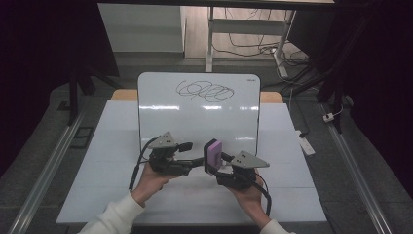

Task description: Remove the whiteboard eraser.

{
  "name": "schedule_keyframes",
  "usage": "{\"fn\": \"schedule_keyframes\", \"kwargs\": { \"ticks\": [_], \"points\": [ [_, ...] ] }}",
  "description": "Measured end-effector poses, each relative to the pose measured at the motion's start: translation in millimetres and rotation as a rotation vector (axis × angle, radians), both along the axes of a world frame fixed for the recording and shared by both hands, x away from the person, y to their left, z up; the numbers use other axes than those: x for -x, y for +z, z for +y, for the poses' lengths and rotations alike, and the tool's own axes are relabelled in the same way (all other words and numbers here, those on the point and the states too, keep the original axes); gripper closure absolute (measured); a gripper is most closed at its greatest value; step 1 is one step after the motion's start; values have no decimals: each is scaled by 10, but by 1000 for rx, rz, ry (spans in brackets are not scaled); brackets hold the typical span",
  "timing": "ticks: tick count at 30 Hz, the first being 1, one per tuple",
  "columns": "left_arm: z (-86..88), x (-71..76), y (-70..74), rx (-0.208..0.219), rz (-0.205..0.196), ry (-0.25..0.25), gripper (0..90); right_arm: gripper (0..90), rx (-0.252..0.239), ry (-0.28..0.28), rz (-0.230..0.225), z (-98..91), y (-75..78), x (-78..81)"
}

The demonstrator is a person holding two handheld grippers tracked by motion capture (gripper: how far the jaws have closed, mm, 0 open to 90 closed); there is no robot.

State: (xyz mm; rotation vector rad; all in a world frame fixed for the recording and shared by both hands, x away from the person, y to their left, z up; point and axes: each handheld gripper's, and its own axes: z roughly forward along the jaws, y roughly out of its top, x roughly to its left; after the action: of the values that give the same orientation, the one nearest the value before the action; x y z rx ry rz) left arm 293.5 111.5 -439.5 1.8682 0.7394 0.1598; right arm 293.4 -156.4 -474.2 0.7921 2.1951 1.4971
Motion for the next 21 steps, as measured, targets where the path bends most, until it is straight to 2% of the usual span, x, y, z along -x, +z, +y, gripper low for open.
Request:
{"fn": "schedule_keyframes", "kwargs": {
  "ticks": [3,11,15,21],
  "points": [
    [140,76,-42,-48,-4,26,266,382,-4,-7,-11,-42,7,-15],
    [539,291,-193,-141,10,89,234,385,-22,-11,-28,-117,31,-41],
    [768,406,-302,-170,30,138,212,386,-16,-19,-40,-148,50,-43],
    [1081,525,-479,-190,62,218,201,388,-15,-31,-58,-205,90,-65]
  ]
}}
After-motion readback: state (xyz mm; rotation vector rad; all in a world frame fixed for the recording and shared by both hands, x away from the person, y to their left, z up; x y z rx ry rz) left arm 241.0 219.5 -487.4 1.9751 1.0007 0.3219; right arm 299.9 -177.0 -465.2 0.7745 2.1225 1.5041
